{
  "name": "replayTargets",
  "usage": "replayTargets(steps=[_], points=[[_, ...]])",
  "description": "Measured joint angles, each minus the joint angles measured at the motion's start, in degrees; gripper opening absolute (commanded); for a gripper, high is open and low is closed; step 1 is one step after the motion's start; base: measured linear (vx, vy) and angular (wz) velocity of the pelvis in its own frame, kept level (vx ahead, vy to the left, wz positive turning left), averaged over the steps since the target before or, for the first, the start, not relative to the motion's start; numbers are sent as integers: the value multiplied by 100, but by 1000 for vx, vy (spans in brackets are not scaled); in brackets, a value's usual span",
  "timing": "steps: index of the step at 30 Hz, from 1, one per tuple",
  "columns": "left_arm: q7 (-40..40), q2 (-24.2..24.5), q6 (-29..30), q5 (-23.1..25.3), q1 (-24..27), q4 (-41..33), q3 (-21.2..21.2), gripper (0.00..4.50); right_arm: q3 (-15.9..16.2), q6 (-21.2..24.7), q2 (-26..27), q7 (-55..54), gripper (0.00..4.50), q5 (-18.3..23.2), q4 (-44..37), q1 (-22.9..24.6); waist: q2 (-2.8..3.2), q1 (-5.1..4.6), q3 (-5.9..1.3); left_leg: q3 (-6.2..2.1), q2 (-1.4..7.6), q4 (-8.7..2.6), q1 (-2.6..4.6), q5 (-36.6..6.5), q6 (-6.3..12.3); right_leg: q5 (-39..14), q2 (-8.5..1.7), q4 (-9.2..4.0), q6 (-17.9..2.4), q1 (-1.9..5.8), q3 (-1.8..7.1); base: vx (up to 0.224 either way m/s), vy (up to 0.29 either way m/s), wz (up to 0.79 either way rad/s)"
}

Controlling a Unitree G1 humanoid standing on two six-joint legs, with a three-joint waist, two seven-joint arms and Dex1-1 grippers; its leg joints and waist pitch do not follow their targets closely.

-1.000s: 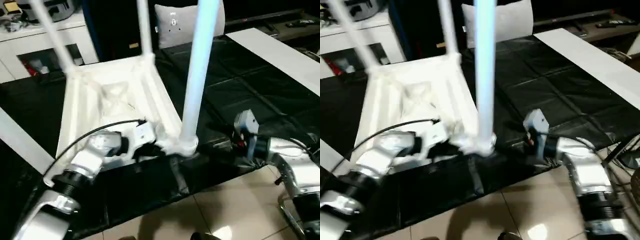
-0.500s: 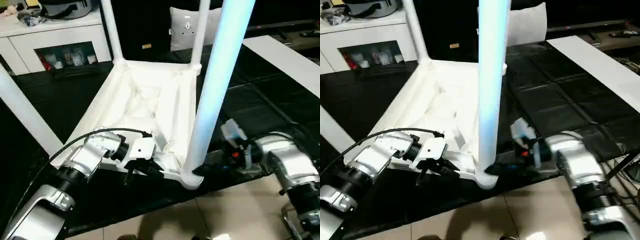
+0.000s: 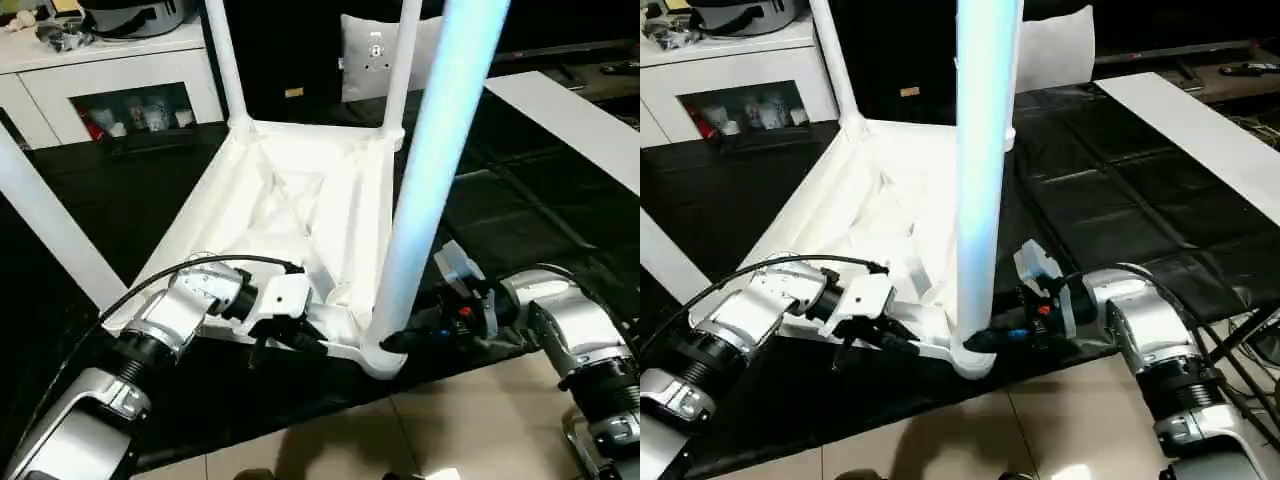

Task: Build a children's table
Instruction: Rotate leg to tighten

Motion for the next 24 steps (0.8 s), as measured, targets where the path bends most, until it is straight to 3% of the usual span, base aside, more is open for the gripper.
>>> replayTargets(steps=[3, 6, 9, 14, 16, 17, 19, 24], points=[[501, -71, 662, 39, 135, -218, 240, 0, -249, 155, 314, -840, 199, -55, -23, 67, -11, -147, -6, 2, 3, -1, 9, 12, -12, 12, 4, -1, -10, 2, 0, 0, 0, 0], [1131, -282, 1165, 106, 197, -323, 436, 0, -561, 274, 704, -1966, 198, -192, -5, 90, -24, -410, -4, 5, 15, -1, 8, 5, -53, 12, 9, -21, -8, 2, -23, 0, 0, 0], [1902, -674, 1701, 149, 222, -396, 638, 0, -856, 415, 1154, -3151, 198, -372, 26, 65, -31, -597, -4, -1, 21, 0, 2, 8, -58, 12, 10, -28, -7, 2, -46, 0, 0, 0], [2997, -1197, 2361, 248, 170, -440, 957, 0, -997, 241, 1905, -4932, 197, -748, 461, -315, -27, -789, -5, -15, 47, 0, -14, 7, -60, 12, 19, -46, -7, 3, -91, 0, 0, 0], [3322, -1372, 2462, 318, 112, -389, 1031, 0, -1015, 40, 2106, -5429, 197, -881, 666, -437, -26, -812, -5, -24, 53, 0, -29, 7, -61, 12, 25, -59, -7, 3, -101, 0, 0, 0], [3437, -1446, 2484, 318, 76, -356, 1045, 0, -1061, -55, 2180, -5600, 252, -889, 742, -472, -25, -812, -6, -27, 50, -4, -36, 5, -59, 13, 25, -64, -7, 3, -100, 0, 0, 0], [3592, -1554, 2531, 319, 38, -341, 1054, 0, -1153, -178, 2275, -5777, 265, -892, 803, -475, -26, -790, -6, -33, 44, -4, -48, 3, -36, 23, 25, -64, -14, -1, -86, 0, 0, 0], [3592, -1697, 2517, 316, -3, -392, 925, 0, -1273, -379, 2252, -5777, 309, -896, 747, -361, -8, -584, -12, -20, 37, -18, -56, -4, 9, 15, 20, -45, -39, -26, -65, 0, 0, 0]])
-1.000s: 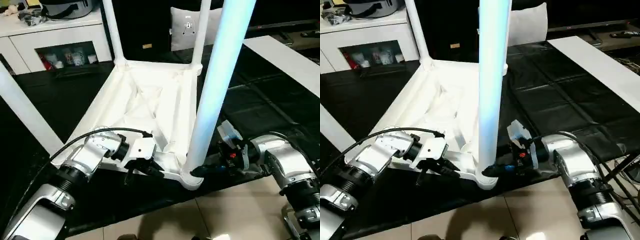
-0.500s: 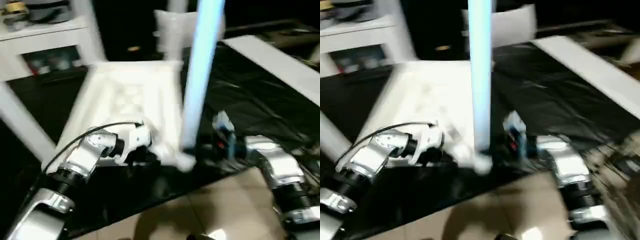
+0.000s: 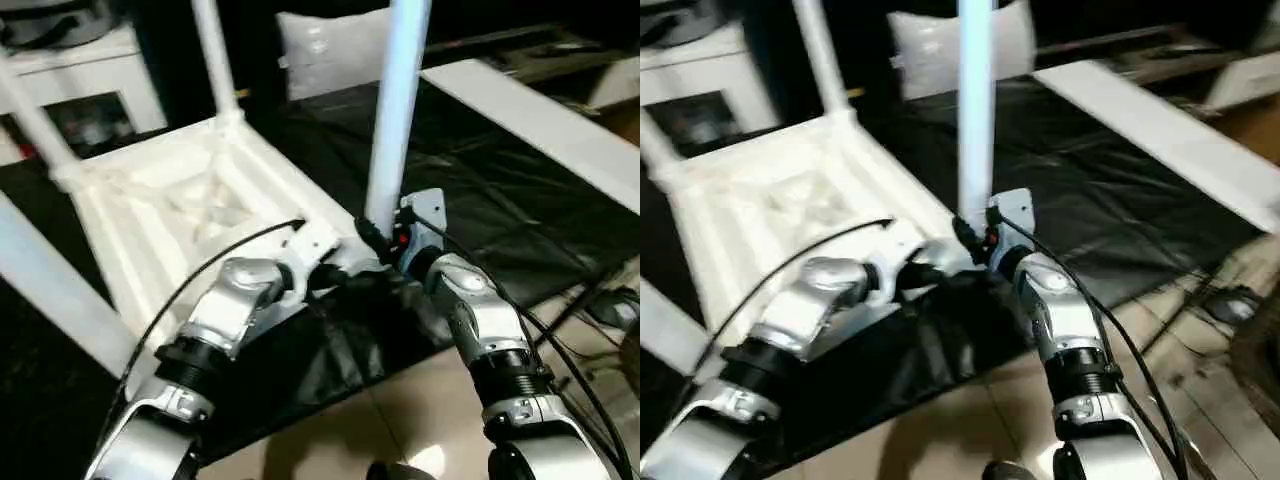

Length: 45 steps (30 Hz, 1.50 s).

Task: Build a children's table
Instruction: Rotate leg to tighten

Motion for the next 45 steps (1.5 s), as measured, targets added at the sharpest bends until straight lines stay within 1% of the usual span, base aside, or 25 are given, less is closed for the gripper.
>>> replayTargets(steps=[3, 4, 7, 10, 11, 13, 14, 16, 19, 22, 23, 24, 26, 27, 28, 29, 30, 31, 35, 36, 39, 41, 43, 44, 45], points=[[-170, 90, -151, -1, 2, 4, -85, 0, 31, -175, -284, 552, 338, 99, -154, 216, 3, 92, 1, 12, 1, 0, -4, 0, 1, -9, -2, 26, -4, -26, 12, 0, 0, 0], [-267, 139, -253, -7, 11, 6, -138, 0, 68, -243, -420, 792, 338, 138, -214, 301, 5, 141, 2, 13, 2, 0, -3, 1, 2, -8, -1, 28, -5, -27, 12, 0, 0, 0], [-784, 465, -769, -28, 42, 114, -290, 0, 168, -371, -1091, 1927, 378, 399, -556, 633, 25, 277, 8, 15, 3, 4, -1, 6, -2, -18, -1, 29, 15, -27, 13, 0, 0, 0], [-1108, 731, -1132, -26, 34, 267, -314, 0, 170, -252, -1483, 2772, 385, 674, -911, 772, 25, 307, 8, 24, 4, 6, 22, 17, -3, -2, 0, 27, 7, -12, 20, 0, 0, 0], [-1244, 798, -1231, -26, 37, 308, -331, 0, 183, -195, -1638, 3076, 400, 748, -1028, 820, 27, 319, 9, 26, 4, 6, 38, 17, -4, -1, -1, 24, 8, 9, 20, 0, 0, 0], [-1431, 859, -1357, -27, 40, 343, -370, 0, 193, -143, -1796, 3385, 420, 789, -1098, 827, 21, 324, 11, 27, 4, 6, 52, 17, -5, 0, -1, 20, 9, 27, 21, 0, 0, 0], [-1698, 923, -1544, -77, 43, 397, -407, 0, 291, -157, -2032, 3699, 425, 793, -1105, 832, 20, 334, 11, 28, 1, 6, 50, 18, -6, -1, -2, 17, 10, 29, 23, 0, 0, 0], [-2053, 1057, -1819, -148, 66, 429, -484, 0, 380, -225, -2308, 4036, 432, 766, -1090, 866, 20, 374, 11, 28, 2, 6, 45, 18, -6, -2, -3, 16, 12, 28, 24, 0, 0, 0], [-2610, 1299, -2226, -218, 70, 459, -654, 0, 597, -381, -2623, 4620, 432, 732, -1038, 873, 20, 478, 11, 28, 5, 6, 41, 18, -5, -4, -3, 19, 15, 23, 22, 0, 0, 0], [-3044, 1415, -2528, -232, 66, 473, -770, 0, 708, -383, -2754, 5033, 432, 719, -1015, 850, 19, 576, 10, 30, 4, 6, 41, 18, -5, -5, -6, 18, 17, 25, 24, 0, 0, 0], [-3207, 1469, -2635, -232, 61, 472, -824, 0, 791, -378, -2811, 5225, 405, 701, -967, 817, 17, 608, 9, 35, 3, 6, 42, 17, -4, -5, -8, 18, 16, 25, 27, 0, 0, 0], [-3295, 1474, -2697, -236, 60, 471, -863, 0, 824, -377, -2834, 5305, 397, 685, -954, 803, 17, 627, 9, 35, 2, 6, 42, 17, -4, -5, -9, 18, 17, 25, 28, 0, 0, 0], [-3498, 1512, -2851, -235, 46, 476, -942, 0, 905, -373, -2864, 5540, 397, 676, -836, 722, 17, 650, 9, 40, 2, 6, 45, 17, -4, -5, -11, 21, 16, 25, 30, 0, 0, 0], [-3591, 1538, -2928, -235, 28, 487, -980, 0, 970, -367, -2895, 5662, 391, 677, -795, 687, 16, 650, 9, 41, 3, 6, 46, 17, -4, -5, -11, 21, 16, 25, 30, 0, 0, 0], [-3670, 1565, -2992, -238, 14, 499, -1006, 0, 1023, -365, -2923, 5761, 371, 679, -764, 670, 16, 649, 8, 41, 4, 6, 47, 18, -4, -5, -10, 22, 16, 26, 29, 0, 0, 0], [-3738, 1578, -3032, -244, 13, 504, -1019, 0, 1063, -364, -2936, 5839, 371, 680, -743, 664, 15, 647, 9, 42, 5, 6, 48, 18, -4, -5, -10, 22, 16, 26, 29, 0, 0, 0], [-3806, 1592, -3080, -266, 10, 504, -1031, 0, 1090, -362, -2934, 5923, 354, 684, -715, 663, 15, 646, 8, 44, 7, 6, 48, 18, -5, -5, -9, 23, 16, 25, 29, 0, 0, 0], [-3837, 1593, -3102, -281, 5, 504, -1041, 0, 1106, -361, -2932, 5983, 352, 689, -686, 662, 14, 645, 8, 45, 7, 6, 48, 18, -5, -5, -9, 23, 16, 26, 29, 0, 0, 0], [-3935, 1578, -3113, -280, -37, 523, -1061, 0, 1158, -355, -2814, 6193, 309, 700, -530, 573, -3, 609, 4, 49, 11, 6, 50, 18, -6, -5, -7, 25, 16, 24, 30, 0, 0, 0], [-3949, 1585, -3116, -280, -38, 529, -1060, 0, 1167, -355, -2792, 6216, 309, 700, -526, 573, -5, 607, 3, 49, 13, 6, 51, 18, -6, -5, -5, 25, 16, 24, 30, 0, 0, 0], [-3977, 1590, -3117, -277, -37, 543, -1059, 0, 1190, -316, -2692, 6301, 272, 727, -524, 573, -5, 601, 3, 49, 14, 6, 51, 19, -7, -5, -3, 25, 16, 23, 29, 0, 0, 0], [-3977, 1587, -3117, -275, -37, 544, -1059, 0, 1290, -294, -2580, 6316, 268, 750, -532, 574, -5, 598, 3, 50, 15, 6, 52, 20, -8, -5, -2, 25, 16, 23, 30, 0, 0, 0], [-3977, 1573, -3117, -275, -37, 544, -1060, 0, 1331, -289, -2491, 6322, 249, 767, -540, 574, -5, 602, 3, 51, 15, 6, 51, 20, -9, -5, -2, 25, 16, 23, 30, 0, 0, 0], [-3977, 1576, -3134, -276, -37, 544, -1060, 0, 1342, -289, -2491, 6342, 229, 770, -541, 573, -5, 613, 3, 50, 15, 6, 50, 19, -9, -5, -2, 24, 16, 23, 30, 0, 0, 0], [-3977, 1576, -3148, -276, -37, 544, -1060, 0, 1343, -289, -2491, 6358, 229, 770, -541, 573, -7, 613, 3, 50, 15, 6, 50, 19, -9, -5, -2, 23, 16, 24, 30, 0, 0, 0]])
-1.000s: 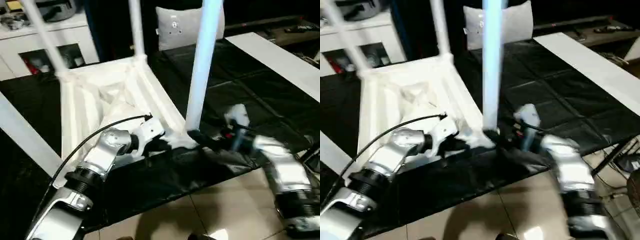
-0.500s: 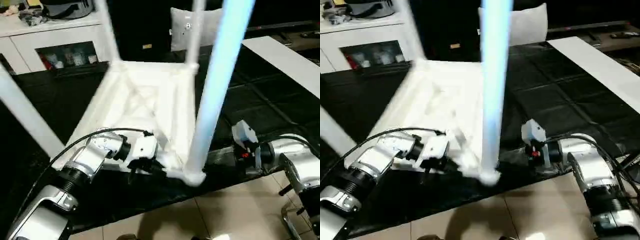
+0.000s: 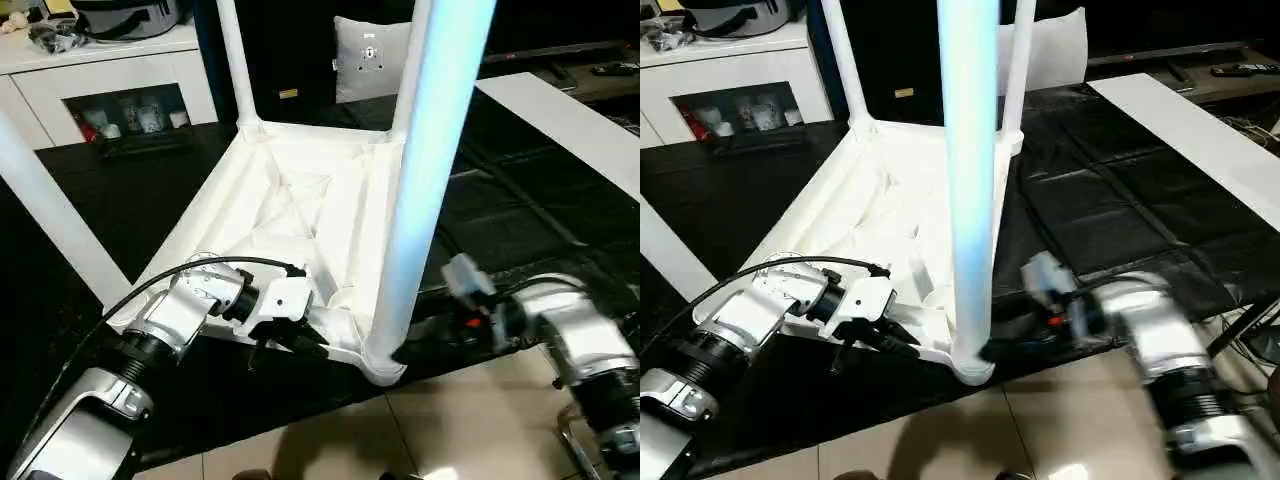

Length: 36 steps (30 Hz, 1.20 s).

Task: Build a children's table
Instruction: Rotate leg to tighten

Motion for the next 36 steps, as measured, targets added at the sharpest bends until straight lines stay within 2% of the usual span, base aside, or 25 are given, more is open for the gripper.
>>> replayTargets(steps=[4, 9, 15, 16, 19, 21, 26, 28, 29, 30, 33, 34, 36], points=[[-10, 11, -3, 1, 0, 0, 3, 0, -5, 41, 26, 13, 200, 0, 1, 0, 0, -8, 0, 1, 1, 0, 1, 0, 0, 0, 1, 1, 0, -1, 0, 0, 0, 0], [-9, -8, 107, -12, 3, -7, 55, 0, -41, 264, 37, -39, 195, 14, -126, 53, 2, -2, -1, 1, 2, 0, 2, 0, 0, 0, 1, 1, 0, 0, 0, 0, 0, 0], [206, -32, 930, -75, 122, -326, 205, 0, -290, 667, 114, -521, 194, 183, -523, 383, 4, -22, -2, 4, 1, 0, 10, 6, -11, 3, 1, 2, -3, 3, 2, 0, 0, 0], [293, -34, 1086, -77, 166, -399, 255, 0, -332, 707, 154, -683, 194, 179, -573, 414, 5, -53, -3, 4, 1, 0, 13, 9, -15, 5, 1, 2, -4, 4, 2, 0, 0, 0], [791, -96, 1600, -50, 337, -630, 466, 0, -554, 867, 429, -1461, 194, 92, -722, 579, 6, -241, -4, 4, 5, -1, 18, 12, -25, 6, 4, 3, -3, 5, -3, 0, 0, 0], [1168, -188, 1893, -6, 401, -735, 554, 0, -701, 912, 663, -2072, 194, -52, -733, 578, 9, -429, -6, 2, 6, 0, 18, 3, -50, 6, 5, -3, -2, 5, -15, 0, 0, 0], [1976, -502, 2377, 84, 475, -799, 805, 0, -886, 876, 1223, -3408, 193, -375, -554, 404, 17, -697, -11, -29, 15, -1, 8, -2, -58, 7, 25, -53, 1, 30, -65, 0, 0, 0], [2569, -727, 2582, 278, 393, -715, 958, 0, -985, 836, 1727, -4364, 193, -606, -277, 177, 30, -817, -9, -53, 36, 0, 4, 0, -62, 8, 48, -122, 1, 60, -121, 0, 0, 0], [2815, -832, 2677, 330, 328, -660, 983, 0, -985, 833, 1910, -4824, 193, -736, -179, 47, 64, -882, -11, -74, 84, -1, -9, 0, -64, 8, 54, -200, 2, 94, -200, 0, 0, 0], [2948, -879, 2693, 337, 317, -634, 993, 0, -996, 841, 2032, -5120, 193, -783, -73, -41, 84, -937, -11, -82, 109, -3, -14, 0, -64, 9, 63, -246, 3, 120, -232, 0, 0, 0], [3406, -1063, 2714, 416, 242, -498, 1077, 0, -1130, 793, 2562, -6099, 193, -934, 246, -296, 89, -1073, -11, -94, 102, -4, -13, -2, -66, 12, 65, -259, 2, 135, -230, 0, 0, 0], [3474, -1081, 2708, 437, 224, -479, 1079, 0, -1128, 740, 2623, -6229, 193, -978, 289, -324, 91, -1073, -12, -99, 98, -7, -18, -2, -66, 13, 65, -259, 1, 134, -228, 0, 0, 0], [3541, -1089, 2654, 458, 225, -476, 1081, 0, -1120, 609, 2657, -6304, 247, -1011, 328, -322, 91, -1047, -12, -115, 79, -15, -22, -4, -64, 46, 65, -248, -2, 133, -198, 0, 0, 0]])
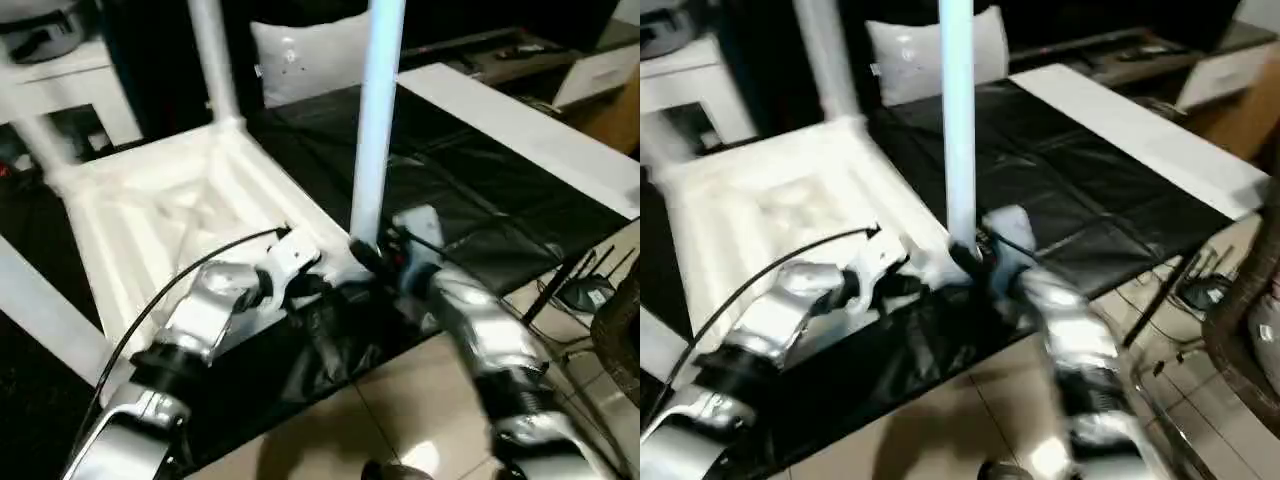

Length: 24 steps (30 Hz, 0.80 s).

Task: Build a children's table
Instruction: Rotate leg to tighten

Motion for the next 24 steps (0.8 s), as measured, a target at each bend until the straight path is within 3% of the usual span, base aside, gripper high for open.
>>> replayTargets(steps=[2, 7, 14, 20, 24], points=[[-6, -31, -11, 4, 0, -7, 1, 0, -2, -25, 28, -45, 261, -41, 4, 9, 0, 37, -2, -11, -22, -1, 3, -11, 6, 9, -11, 46, -9, -8, 23, 0, 0, 0], [-68, -131, -186, -4, -2, -32, -130, 0, -53, -266, -165, 162, 304, 7, -120, 183, 20, 279, -15, -16, -31, -36, -7, -2, 26, -21, -19, 91, -14, -51, 27, 0, 0, 0], [-533, -6, -610, -66, -3, 63, -308, 0, -38, -328, -1352, 1960, 371, 462, -708, 768, 35, 648, -14, 30, -35, -34, 15, 0, 27, -67, -41, 163, -18, -64, 32, 0, 0, 0], [-1099, 305, -1074, -117, -1, 132, -476, 0, -26, -174, -2305, 3342, 409, 860, -1135, 1035, 36, 727, -15, 63, -35, -28, 26, 4, 28, -54, -51, 163, -22, -62, 49, 0, 0, 0], [-1601, 580, -1391, -144, 9, 138, -621, 0, -2, -171, -2583, 3799, 443, 922, -1142, 1031, 34, 774, -17, 64, -34, -29, 25, 4, 29, -54, -51, 163, -21, -63, 47, 0, 0, 0]])
